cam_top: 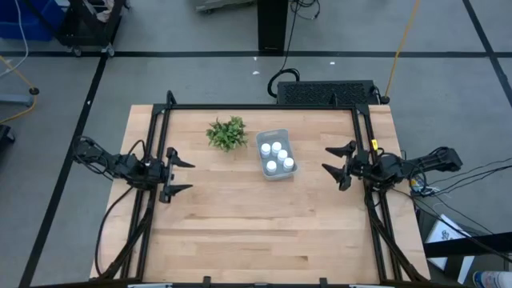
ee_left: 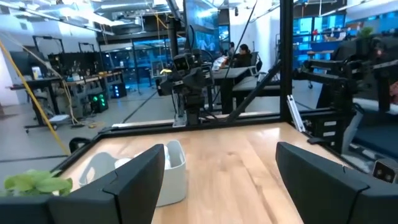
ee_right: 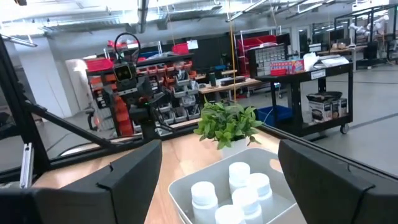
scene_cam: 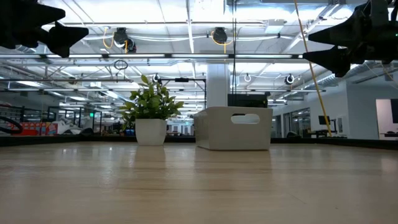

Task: Pick and place pill bottles into a basket
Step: Return to Home Position

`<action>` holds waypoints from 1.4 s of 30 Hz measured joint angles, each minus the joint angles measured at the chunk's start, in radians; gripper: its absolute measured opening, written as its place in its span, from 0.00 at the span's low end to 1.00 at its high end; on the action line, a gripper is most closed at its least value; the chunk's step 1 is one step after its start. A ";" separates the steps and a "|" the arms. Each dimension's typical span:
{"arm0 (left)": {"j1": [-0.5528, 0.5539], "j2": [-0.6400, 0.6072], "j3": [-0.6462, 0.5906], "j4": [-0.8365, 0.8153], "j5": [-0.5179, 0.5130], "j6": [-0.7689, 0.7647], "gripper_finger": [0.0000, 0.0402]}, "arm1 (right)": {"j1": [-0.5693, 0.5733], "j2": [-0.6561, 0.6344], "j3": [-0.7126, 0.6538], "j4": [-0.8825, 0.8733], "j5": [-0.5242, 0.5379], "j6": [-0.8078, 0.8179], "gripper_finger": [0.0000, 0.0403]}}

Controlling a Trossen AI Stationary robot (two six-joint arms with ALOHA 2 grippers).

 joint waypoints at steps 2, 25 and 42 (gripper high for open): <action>0.000 0.000 0.000 0.000 0.001 -0.017 0.77 | 0.000 0.000 0.000 -0.001 0.000 0.000 0.78; 0.000 0.000 0.000 -0.001 0.000 -0.042 0.77 | 0.000 0.000 -0.001 0.000 0.000 0.000 0.78; 0.000 0.000 0.000 -0.001 -0.002 -0.041 0.77 | 0.000 0.000 -0.001 -0.001 0.000 0.000 0.78</action>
